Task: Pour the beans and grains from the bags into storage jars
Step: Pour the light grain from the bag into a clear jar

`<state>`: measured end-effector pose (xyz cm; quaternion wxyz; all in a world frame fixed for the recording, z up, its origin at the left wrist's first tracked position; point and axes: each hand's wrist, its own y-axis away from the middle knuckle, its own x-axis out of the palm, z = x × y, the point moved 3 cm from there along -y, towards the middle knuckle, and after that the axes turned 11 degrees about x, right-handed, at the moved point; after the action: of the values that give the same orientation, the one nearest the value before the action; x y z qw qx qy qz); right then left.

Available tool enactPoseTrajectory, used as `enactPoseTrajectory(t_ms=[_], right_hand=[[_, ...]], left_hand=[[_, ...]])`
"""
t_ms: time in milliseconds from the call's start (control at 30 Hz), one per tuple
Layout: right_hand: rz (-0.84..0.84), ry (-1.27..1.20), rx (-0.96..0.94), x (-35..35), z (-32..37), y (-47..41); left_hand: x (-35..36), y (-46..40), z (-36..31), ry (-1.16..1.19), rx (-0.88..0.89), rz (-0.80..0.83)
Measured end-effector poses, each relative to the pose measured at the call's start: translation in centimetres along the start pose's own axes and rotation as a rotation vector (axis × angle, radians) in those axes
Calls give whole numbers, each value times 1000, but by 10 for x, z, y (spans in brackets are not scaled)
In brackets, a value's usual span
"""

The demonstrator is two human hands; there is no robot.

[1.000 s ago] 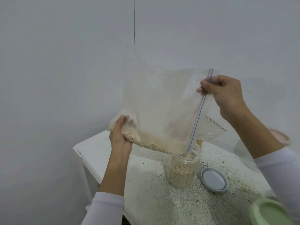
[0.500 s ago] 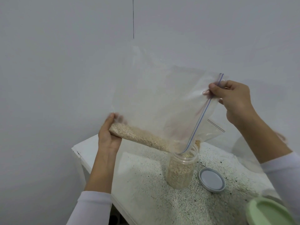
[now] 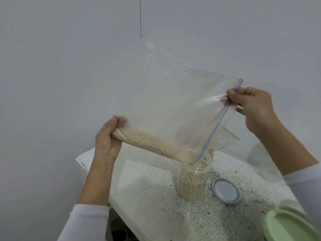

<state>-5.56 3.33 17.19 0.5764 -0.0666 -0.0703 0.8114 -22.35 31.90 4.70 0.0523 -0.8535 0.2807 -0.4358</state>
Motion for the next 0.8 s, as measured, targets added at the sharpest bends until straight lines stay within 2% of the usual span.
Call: enactPoseTrajectory(t_ms=[400,800], right_hand=[[-21,-16,-58,-3,3,8],[-61,-26,-49,-9,2,9]], left_hand=[[5,-2,-11,-174,14,56],[7,-6,-21,-216,6,74]])
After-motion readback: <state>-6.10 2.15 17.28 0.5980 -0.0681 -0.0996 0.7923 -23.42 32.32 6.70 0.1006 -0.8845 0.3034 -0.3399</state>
